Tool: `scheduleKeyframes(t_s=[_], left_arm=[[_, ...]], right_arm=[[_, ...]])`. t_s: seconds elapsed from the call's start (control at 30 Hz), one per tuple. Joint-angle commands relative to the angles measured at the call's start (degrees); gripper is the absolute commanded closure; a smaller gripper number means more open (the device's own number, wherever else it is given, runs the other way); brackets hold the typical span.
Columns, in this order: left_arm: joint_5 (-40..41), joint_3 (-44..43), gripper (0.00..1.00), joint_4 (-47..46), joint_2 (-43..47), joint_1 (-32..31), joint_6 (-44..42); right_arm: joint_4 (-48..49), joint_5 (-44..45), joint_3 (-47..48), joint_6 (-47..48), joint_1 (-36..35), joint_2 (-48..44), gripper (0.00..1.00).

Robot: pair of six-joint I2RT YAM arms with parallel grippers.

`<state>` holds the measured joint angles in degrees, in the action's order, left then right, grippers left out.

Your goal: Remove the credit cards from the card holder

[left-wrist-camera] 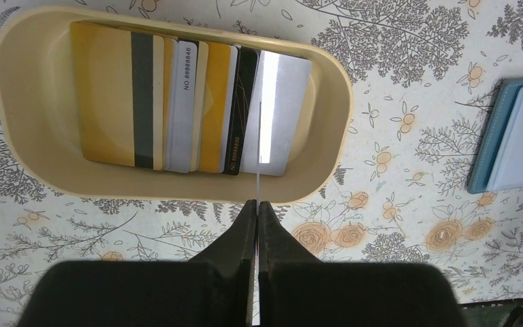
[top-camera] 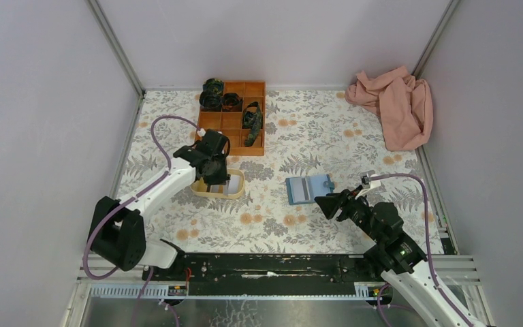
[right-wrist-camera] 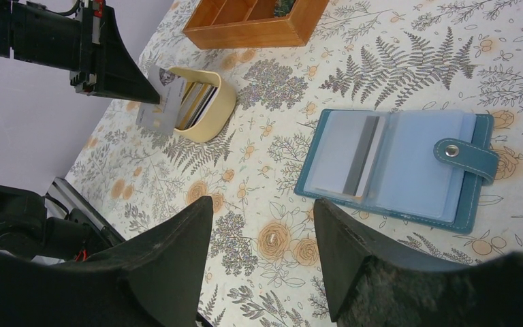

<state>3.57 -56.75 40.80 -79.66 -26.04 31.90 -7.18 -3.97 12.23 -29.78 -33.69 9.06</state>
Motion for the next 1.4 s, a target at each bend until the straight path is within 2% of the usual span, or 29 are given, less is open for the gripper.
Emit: scheduleKeyframes(t_s=[0.0, 0.33, 0.6, 0.87, 1.37], left_arm=[[-3.24, -1.26, 1.0, -0.91, -1.38, 0.47, -1.08], [-7.4, -3.56, 1.0, -3.17, -5.98, 0.48, -0.17], [-5.67, -4.63, 1.0, -3.4, -7.25, 0.47, -0.09], [-4.19, -10.79, 1.0, 1.16, -10.54, 0.47, -3.07], [-2.83, -8.2, 1.0, 6.17, -8.02, 0.76, -8.91]], right_arm=[[1.63, -0.21, 0.01, 1.27, 0.08, -0.56, 0.37], [3.01, -0.16, -1.58, 1.41, 0.07, -0.45, 0.37], [2.65, 0.28, -2.21, 1.83, 0.1, -1.09, 0.38], [2.49, 0.4, -2.39, 1.79, 0.1, -1.04, 0.38], [2.44, -0.13, -2.61, 1.57, 0.07, -1.33, 0.38]])
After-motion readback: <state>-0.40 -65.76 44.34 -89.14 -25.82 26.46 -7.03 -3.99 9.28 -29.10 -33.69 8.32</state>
